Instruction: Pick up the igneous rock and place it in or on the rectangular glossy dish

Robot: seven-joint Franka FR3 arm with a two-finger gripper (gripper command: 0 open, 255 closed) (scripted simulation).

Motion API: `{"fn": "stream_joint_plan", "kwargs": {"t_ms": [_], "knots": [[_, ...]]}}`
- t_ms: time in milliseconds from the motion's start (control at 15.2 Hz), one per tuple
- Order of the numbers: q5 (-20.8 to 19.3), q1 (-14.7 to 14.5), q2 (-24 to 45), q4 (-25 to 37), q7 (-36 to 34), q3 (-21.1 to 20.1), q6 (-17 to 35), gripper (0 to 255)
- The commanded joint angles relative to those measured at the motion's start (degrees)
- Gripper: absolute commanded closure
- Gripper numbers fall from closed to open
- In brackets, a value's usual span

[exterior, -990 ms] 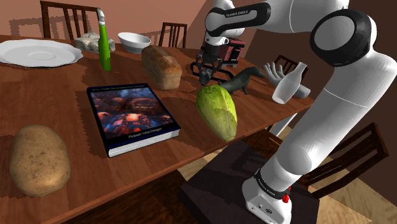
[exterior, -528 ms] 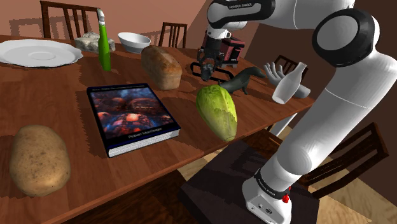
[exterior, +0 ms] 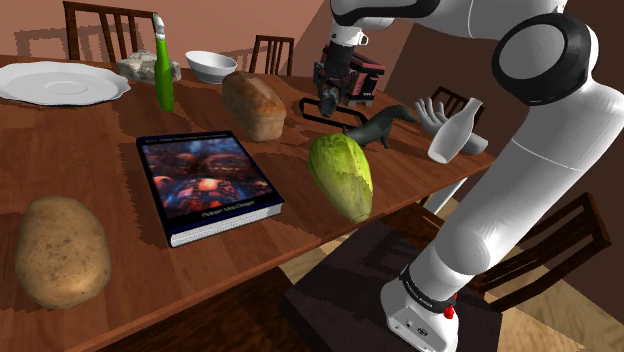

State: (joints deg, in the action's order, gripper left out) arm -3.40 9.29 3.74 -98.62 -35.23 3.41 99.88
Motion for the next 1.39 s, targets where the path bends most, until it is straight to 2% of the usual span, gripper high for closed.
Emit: {"fn": "stream_joint_plan", "kwargs": {"t_ms": [0,132,264,726,990,1056,1122,1320], "knots": [[0.01,0.02,-0.10,1.47,0.13,0.02,-1.57,255],[0.02,0.01,-0.07,2.41,0.18,0.01,-2.49,255],[0.23,1.23,2.89,6.62,2.49,1.03,-3.61,255],[1.87,6.14,15.73,25.83,10.21,3.81,-9.59,255],[3.43,9.91,26.62,43.41,14.19,4.66,-16.12,255],[3.92,11.12,30.59,50.14,15.11,4.74,-18.83,255],[4.66,12.90,37.40,62.07,16.06,4.70,-23.88,255],[4.21,12.18,33.31,52.51,15.89,4.73,-18.43,255]]}}
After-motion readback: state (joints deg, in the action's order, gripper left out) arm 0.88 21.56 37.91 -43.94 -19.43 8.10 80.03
